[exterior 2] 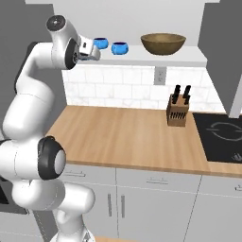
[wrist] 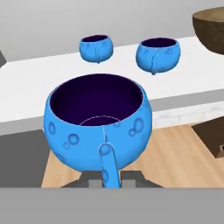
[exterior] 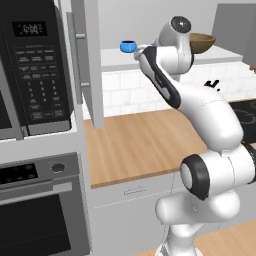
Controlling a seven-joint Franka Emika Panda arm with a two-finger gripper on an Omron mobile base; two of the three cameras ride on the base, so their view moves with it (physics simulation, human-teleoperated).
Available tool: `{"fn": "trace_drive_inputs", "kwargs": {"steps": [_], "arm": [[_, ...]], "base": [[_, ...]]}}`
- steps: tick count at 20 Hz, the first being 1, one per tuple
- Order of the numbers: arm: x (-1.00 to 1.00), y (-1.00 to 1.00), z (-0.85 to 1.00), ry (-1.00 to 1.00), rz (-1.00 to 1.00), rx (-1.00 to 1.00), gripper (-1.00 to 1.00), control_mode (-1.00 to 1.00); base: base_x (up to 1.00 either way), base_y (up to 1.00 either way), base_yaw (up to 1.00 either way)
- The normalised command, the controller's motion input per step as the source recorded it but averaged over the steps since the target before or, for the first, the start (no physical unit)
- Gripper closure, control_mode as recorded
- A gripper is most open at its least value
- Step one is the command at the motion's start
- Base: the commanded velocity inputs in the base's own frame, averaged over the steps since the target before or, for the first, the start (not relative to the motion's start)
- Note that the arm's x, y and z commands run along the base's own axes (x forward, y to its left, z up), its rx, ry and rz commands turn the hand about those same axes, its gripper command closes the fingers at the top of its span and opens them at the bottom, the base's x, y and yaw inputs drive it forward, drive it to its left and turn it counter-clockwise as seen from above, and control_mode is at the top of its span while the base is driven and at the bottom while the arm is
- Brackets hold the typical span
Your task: Gather all objects into one cabinet and sort the glasses and bowls to opposite sides.
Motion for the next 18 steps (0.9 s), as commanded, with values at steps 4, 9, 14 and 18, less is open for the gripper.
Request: {"fn": "trace_drive_inputs", "kwargs": {"steps": [4, 9, 14, 18], "arm": [[0.43, 0.00, -0.16, 0.02, 0.00, 0.00, 1.00, -1.00], [0.49, 0.00, -0.15, 0.00, 0.00, 0.00, 1.00, -1.00], [0.48, 0.00, -0.01, 0.00, 0.00, 0.00, 1.00, -1.00], [0.45, 0.00, 0.00, 0.00, 0.00, 0.00, 1.00, -1.00]], "base": [[0.00, 0.00, 0.00], [0.00, 0.00, 0.00], [0.00, 0.00, 0.00], [0.00, 0.00, 0.00]]}}
